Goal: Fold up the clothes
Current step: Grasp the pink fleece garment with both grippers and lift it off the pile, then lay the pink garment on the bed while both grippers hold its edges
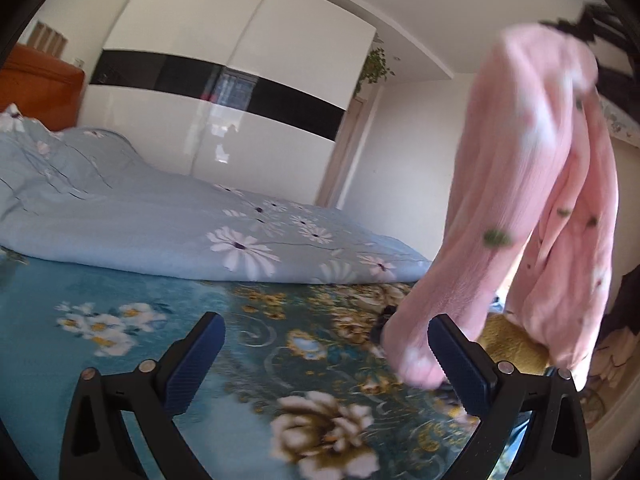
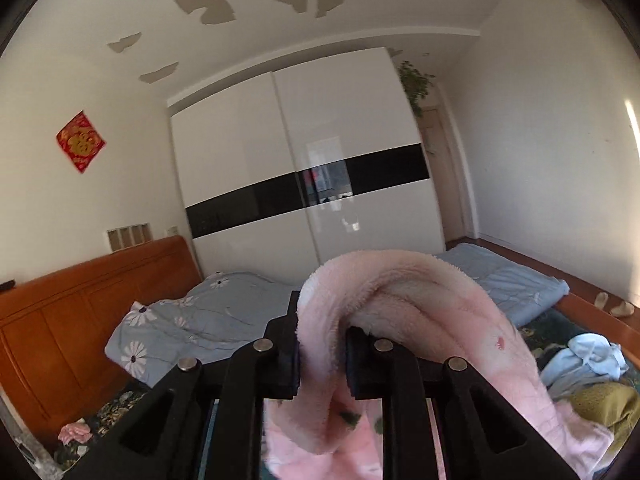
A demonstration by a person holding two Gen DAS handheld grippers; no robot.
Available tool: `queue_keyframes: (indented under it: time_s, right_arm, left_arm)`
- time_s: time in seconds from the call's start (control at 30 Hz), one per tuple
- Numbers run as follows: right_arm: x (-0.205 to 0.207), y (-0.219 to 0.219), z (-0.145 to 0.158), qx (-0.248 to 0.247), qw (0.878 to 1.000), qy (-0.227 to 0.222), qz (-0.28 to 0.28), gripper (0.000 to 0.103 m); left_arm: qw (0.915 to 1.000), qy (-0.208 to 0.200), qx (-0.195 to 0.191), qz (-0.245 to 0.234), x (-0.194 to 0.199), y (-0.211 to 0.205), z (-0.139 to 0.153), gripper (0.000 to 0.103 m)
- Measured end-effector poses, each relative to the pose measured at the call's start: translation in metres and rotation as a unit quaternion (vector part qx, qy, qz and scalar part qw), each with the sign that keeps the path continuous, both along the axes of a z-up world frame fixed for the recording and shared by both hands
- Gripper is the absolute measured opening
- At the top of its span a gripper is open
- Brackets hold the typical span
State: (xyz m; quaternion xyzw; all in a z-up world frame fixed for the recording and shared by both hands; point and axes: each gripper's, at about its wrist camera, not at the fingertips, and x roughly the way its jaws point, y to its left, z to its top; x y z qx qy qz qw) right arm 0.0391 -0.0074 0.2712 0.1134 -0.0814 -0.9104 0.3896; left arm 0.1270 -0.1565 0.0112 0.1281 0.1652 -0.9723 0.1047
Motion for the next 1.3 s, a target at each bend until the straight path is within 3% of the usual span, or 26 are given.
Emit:
queue_keyframes:
  time_s: [0.1, 0.23, 0.3, 0.43, 0.53, 0.7, 0.87, 0.97, 1.1, 1.23, 1.3]
  right_arm:
    - [0.019, -0.032, 0.0, -0.012, 0.998, -0.011, 0.054, 0.018]
    - [0.039, -0.069, -0.008, -0.009, 0.992, -0.006, 0.126, 0.018]
    - [0.045, -0.082, -0.021, -0.011, 0.988, -0.013, 0.152, 0.018]
    - [0.041, -0.093, -0.075, 0.036, 0.985, -0.069, 0.155, 0.018]
    - [0.02, -0.079, -0.143, 0.078, 0.981, -0.132, 0.123, 0.018]
    - [-0.023, -0.015, -0.262, 0.113, 0.963, -0.239, 0.046, 0.018]
    - [-0.064, 0.05, -0.375, 0.139, 0.93, -0.339, -0.026, 0.02]
    - [-0.066, 0.093, -0.407, 0.108, 0.925, -0.362, -0.029, 0.021]
    - [-0.06, 0.12, -0.426, 0.084, 0.921, -0.379, -0.009, 0.027]
    - [-0.045, 0.137, -0.434, 0.108, 0.93, -0.35, -0.028, 0.066]
    - [-0.035, 0.146, -0.435, 0.11, 0.932, -0.344, -0.028, 0.066]
  left_arm:
    - [0.9973, -0.011, -0.044, 0.058, 0.051, -0.024, -0.002, 0.103]
    - [0.99, -0.027, -0.055, 0.127, 0.133, -0.063, -0.012, 0.103]
    - [0.9823, -0.042, -0.06, 0.173, 0.169, -0.08, -0.018, 0.103]
    - [0.9706, -0.084, -0.038, 0.222, 0.211, -0.11, -0.044, 0.103]
    - [0.9652, -0.119, -0.026, 0.231, 0.222, -0.116, -0.072, 0.103]
    - [0.9643, -0.187, -0.03, 0.186, 0.213, -0.106, -0.119, 0.103]
    - [0.9604, -0.241, -0.074, 0.119, 0.171, -0.079, -0.148, 0.103]
    - [0.9672, -0.237, -0.05, 0.078, 0.153, -0.073, -0.152, 0.103]
    - [0.9791, -0.199, 0.001, 0.044, 0.142, -0.077, -0.144, 0.103]
    - [0.9858, -0.161, 0.047, 0.013, 0.132, -0.081, -0.134, 0.103]
    - [0.9869, -0.146, 0.069, -0.006, 0.123, -0.083, -0.13, 0.103]
